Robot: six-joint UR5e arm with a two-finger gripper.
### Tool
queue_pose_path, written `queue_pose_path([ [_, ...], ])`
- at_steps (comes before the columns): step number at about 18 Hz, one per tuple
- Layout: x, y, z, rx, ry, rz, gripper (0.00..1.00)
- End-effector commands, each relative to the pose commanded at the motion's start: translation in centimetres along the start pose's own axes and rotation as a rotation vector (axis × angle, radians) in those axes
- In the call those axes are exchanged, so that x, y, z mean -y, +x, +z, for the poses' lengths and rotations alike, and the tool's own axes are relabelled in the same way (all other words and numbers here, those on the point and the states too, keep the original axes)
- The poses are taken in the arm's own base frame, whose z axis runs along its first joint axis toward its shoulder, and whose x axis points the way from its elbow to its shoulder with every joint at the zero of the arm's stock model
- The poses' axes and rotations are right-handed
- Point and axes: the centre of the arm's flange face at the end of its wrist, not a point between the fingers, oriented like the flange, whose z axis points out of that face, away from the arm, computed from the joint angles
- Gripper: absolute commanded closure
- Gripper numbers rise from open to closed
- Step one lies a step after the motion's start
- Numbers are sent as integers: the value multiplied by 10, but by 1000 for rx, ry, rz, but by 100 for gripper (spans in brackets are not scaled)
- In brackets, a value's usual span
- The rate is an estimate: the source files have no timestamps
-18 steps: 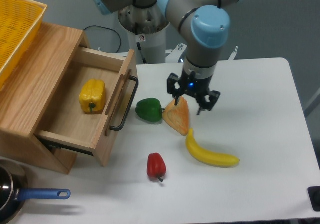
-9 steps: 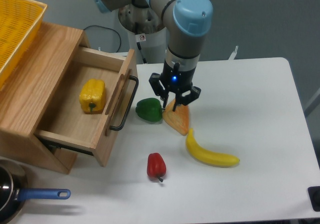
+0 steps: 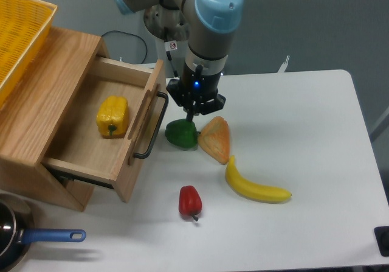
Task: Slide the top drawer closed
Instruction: 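Lower the gripper against the drawer front beside the black handle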
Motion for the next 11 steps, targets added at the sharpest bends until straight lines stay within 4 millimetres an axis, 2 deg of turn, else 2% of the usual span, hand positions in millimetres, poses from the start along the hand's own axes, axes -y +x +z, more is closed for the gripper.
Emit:
queue_pose_path([
  [11,12,25,3,-12,5,-9,90],
])
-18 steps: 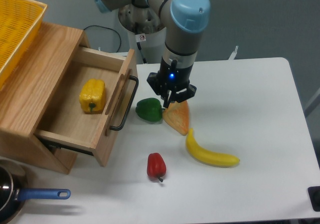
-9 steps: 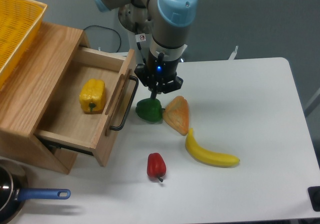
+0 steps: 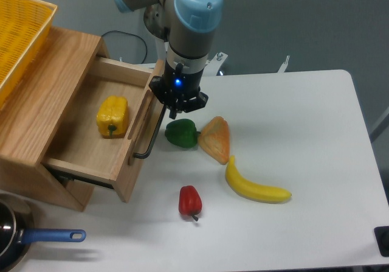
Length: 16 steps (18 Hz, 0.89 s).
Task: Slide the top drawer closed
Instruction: 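Lower the gripper against the drawer front beside the black handle, then push the drawer front into the cabinet with the gripper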
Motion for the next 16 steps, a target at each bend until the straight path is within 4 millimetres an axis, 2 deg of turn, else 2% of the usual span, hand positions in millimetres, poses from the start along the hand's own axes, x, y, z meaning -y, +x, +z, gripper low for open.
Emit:
queue_pose_path([
  [9,7,20,3,-6,-5,-4,90],
  [16,13,45,2,-23,9,-5,90],
])
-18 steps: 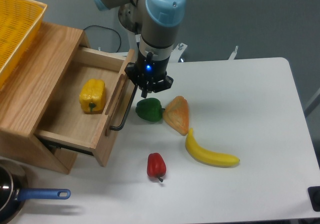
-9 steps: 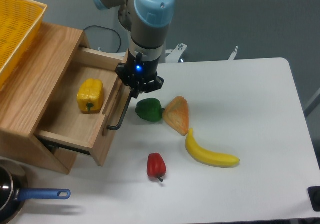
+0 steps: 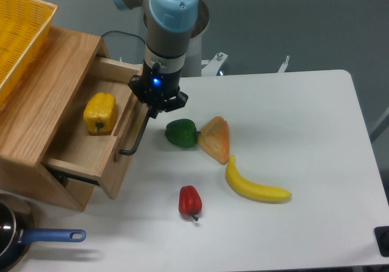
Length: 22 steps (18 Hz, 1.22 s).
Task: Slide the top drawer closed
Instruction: 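Push the drawer front into the cabinet with the gripper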
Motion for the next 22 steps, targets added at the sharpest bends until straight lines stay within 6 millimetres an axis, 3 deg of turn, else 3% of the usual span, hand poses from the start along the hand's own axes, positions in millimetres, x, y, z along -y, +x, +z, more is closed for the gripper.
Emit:
queue_pose_path([
  [22,19,65,22,-28,-30,29,90],
])
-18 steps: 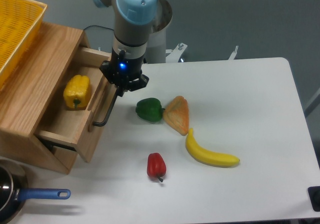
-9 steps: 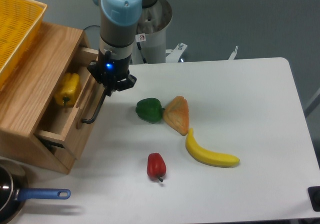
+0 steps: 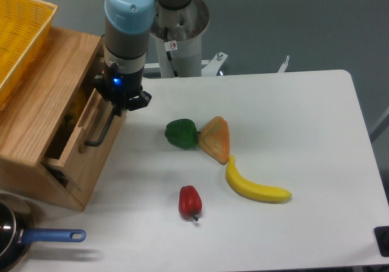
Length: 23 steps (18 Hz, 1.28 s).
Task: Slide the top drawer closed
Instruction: 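Push the drawer front into the cabinet with the gripper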
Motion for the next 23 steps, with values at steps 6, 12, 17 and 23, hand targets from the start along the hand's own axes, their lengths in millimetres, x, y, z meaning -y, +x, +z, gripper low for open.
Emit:
queue_pose_path([
  [6,2,9,4,-23,2,-5,90],
  [12,5,19,6,-27,-2,6,90],
  [17,6,25,8,-29,-5,9,90],
  [23,6,27,11,-31,-12,10,90],
])
